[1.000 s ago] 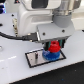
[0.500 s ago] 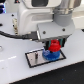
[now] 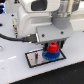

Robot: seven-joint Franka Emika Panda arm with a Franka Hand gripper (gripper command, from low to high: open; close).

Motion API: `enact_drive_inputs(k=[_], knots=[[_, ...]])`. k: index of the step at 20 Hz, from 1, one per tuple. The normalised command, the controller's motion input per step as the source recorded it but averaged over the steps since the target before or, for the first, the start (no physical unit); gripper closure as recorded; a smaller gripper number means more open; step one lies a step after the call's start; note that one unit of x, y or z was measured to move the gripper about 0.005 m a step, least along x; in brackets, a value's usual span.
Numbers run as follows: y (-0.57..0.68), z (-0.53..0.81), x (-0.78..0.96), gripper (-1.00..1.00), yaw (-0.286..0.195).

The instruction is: Insert the blue gear onto the right peg, followed by the red gear

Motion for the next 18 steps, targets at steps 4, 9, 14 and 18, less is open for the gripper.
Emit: enact_drive_inputs(k=[4, 9, 14, 18], knots=[[-0.03, -0.06, 0.21, 1.00, 0.000], [0.01, -0.09, 0.18, 1.00, 0.000], [0.06, 0.25, 0.08, -1.00, 0.000], [0.15, 0.55, 0.02, -1.00, 0.000]])
